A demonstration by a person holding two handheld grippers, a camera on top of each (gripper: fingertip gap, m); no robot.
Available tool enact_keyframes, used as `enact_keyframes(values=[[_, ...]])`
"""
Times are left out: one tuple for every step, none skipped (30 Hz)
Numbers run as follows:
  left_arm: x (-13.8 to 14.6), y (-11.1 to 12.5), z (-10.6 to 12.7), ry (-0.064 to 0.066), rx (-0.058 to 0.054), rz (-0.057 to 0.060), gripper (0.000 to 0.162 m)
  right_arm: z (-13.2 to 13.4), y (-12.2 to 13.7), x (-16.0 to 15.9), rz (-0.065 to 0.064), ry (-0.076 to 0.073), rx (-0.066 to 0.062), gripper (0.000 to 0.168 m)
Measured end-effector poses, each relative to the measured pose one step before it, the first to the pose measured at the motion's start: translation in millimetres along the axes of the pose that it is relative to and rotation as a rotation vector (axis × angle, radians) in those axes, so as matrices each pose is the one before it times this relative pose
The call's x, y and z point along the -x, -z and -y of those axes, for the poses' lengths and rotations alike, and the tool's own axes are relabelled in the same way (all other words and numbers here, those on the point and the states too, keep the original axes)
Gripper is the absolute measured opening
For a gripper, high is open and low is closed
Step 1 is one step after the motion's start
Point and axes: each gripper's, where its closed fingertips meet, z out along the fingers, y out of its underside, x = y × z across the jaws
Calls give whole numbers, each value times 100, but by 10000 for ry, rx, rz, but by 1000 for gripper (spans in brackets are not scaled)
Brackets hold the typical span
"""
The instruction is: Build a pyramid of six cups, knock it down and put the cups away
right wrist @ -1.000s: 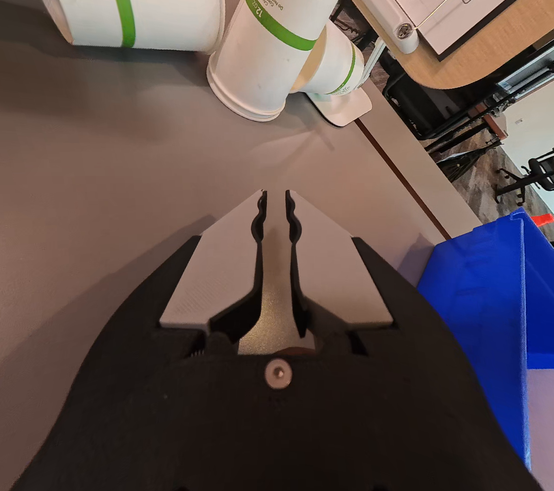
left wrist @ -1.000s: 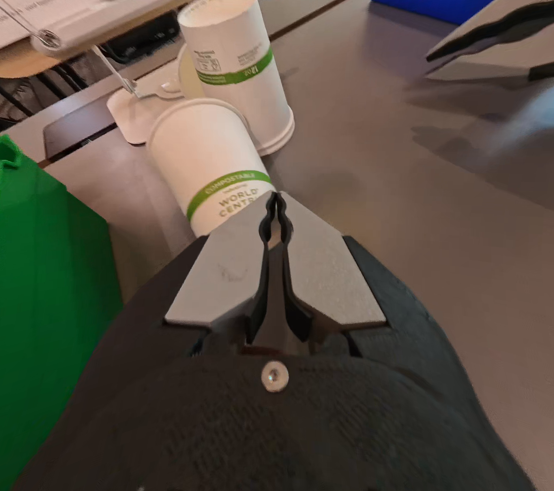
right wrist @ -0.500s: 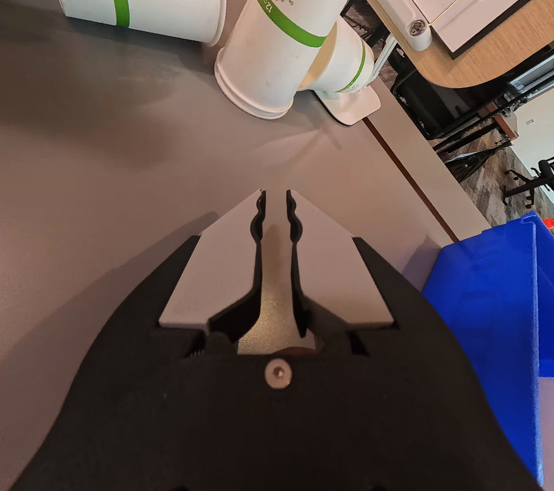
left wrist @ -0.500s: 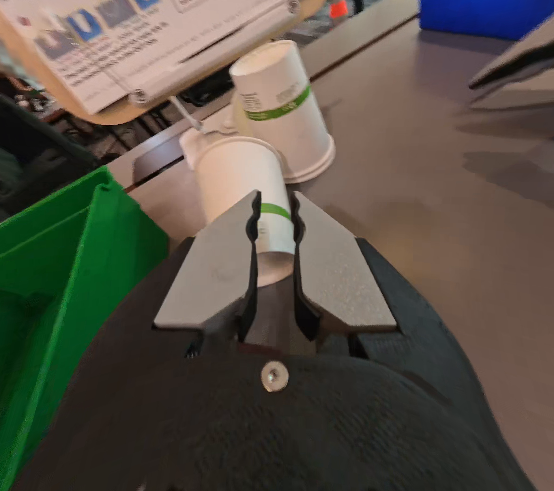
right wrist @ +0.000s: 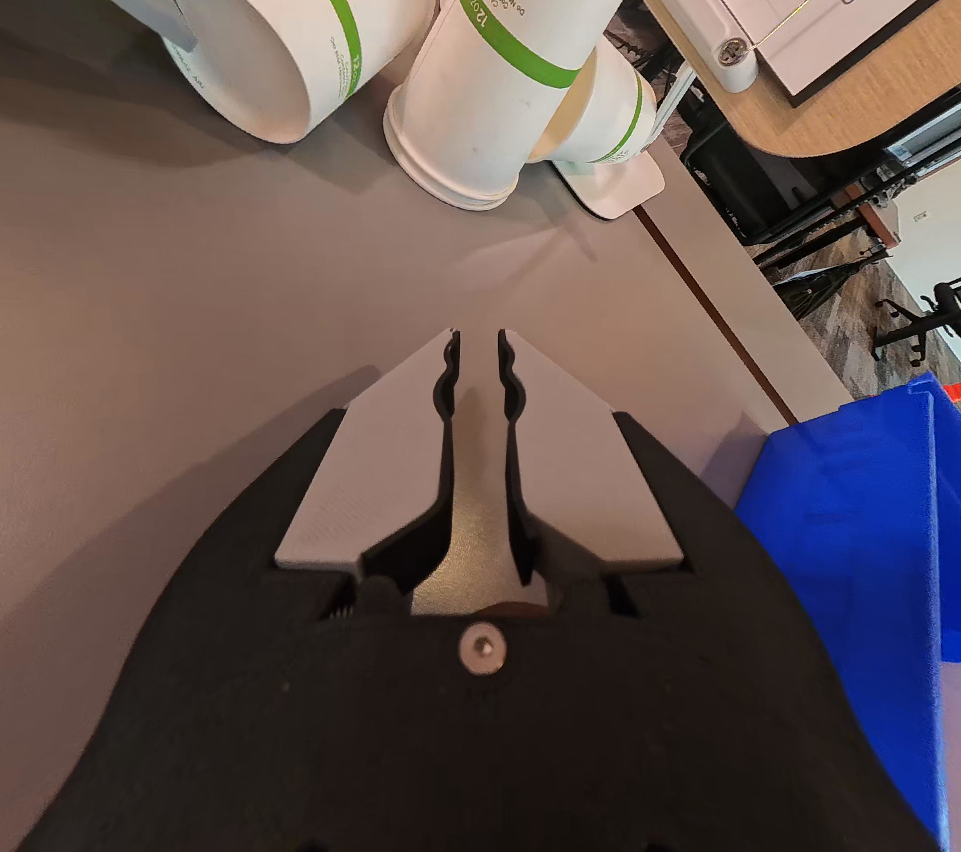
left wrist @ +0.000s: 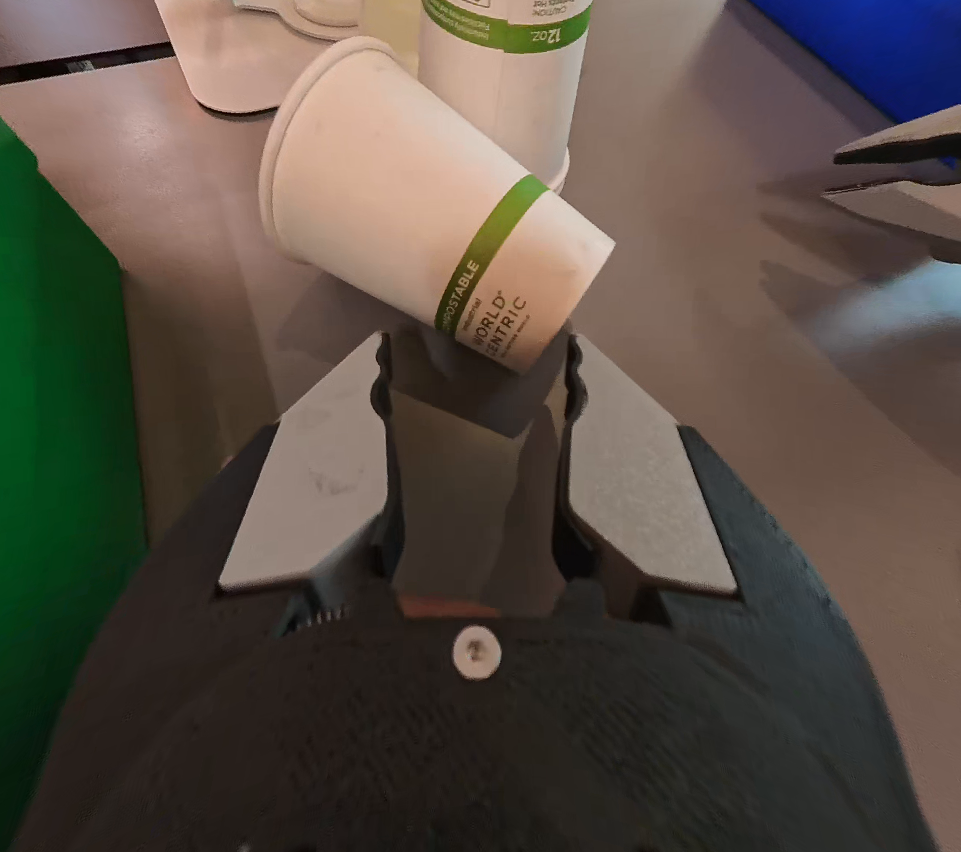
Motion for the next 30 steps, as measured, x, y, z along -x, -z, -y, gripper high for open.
enact_keyframes(values=[[-305,-36,59,-90,-23,-105,69,2,-21,51,10,16,3,12],[-467,0,183,-51,-112,-180,70,52,-2,50,13,9,-25,12],[-699,25,222,-69,-145,-334,64,74,27,77,41,-22,-34,12],[-1112,40,154,-185,-112,-579,49,104,27,67,47,-33,-55,12],[-1508,19,52,-302,-48,-794,35,99,47,7,12,-19,-50,12],[-1996,15,-56,-403,6,-1037,25,49,25,-10,-3,-4,-17,12],[-2588,5,-146,-576,50,-1311,11,-6,13,-33,-20,11,0,12],[-2589,-82,-190,-734,92,-1197,9,-32,-2,-62,-35,21,22,12],[-1601,-237,-157,-712,121,-527,7,-37,15,-79,-50,37,27,12],[-389,-258,-118,-454,137,142,12,-55,23,-122,-64,30,34,12],[152,-184,-64,-123,103,283,24,-17,44,-137,-64,2,13,12],[283,-79,7,102,34,173,29,52,59,-69,-9,-30,-33,12],[599,50,57,206,-45,253,29,37,32,-26,27,-62,-35,12],[1077,166,112,234,-115,482,32,13,21,-7,26,-55,-13,12],[1464,254,188,255,-168,699,40,-23,5,-10,7,-13,1,12],[1704,312,282,297,-218,822,48,-26,1,-4,-7,24,13,12],[1616,334,355,335,-254,745,54,-6,-10,14,-12,34,9,12],[1336,305,354,378,-273,558,60,12,-11,29,0,30,1,12],[1179,224,263,419,-219,466,65,10,-15,40,-2,25,12,12],[1143,93,-22,419,-45,464,69,-10,-18,38,2,26,16,12],[964,-71,-339,380,171,383,75,-15,-26,46,1,25,19,12],[692,-231,-563,370,329,239,80,-14,-23,48,5,25,14,12],[510,-310,-584,385,407,168,84,-22,-21,53,17,18,10,12],[307,-282,-516,304,379,92,85,-19,-21,32,11,0,17,12],[-9,-234,-391,136,285,-56,84,-24,-21,3,-2,-8,10,12],[-254,-183,-232,7,175,-163,84,0,-14,11,12,-12,-1,12],[-485,-133,-41,-42,50,-237,84,21,-13,42,24,-6,-10,12],[-836,-156,143,-40,-66,-398,83,-12,-40,17,11,2,10,12],[-1336,-215,208,-28,-120,-636,79,-26,-36,11,-1,11,21,12],[-1920,-292,101,-55,-60,-944,72,-8,-40,32,5,9,14,12]])
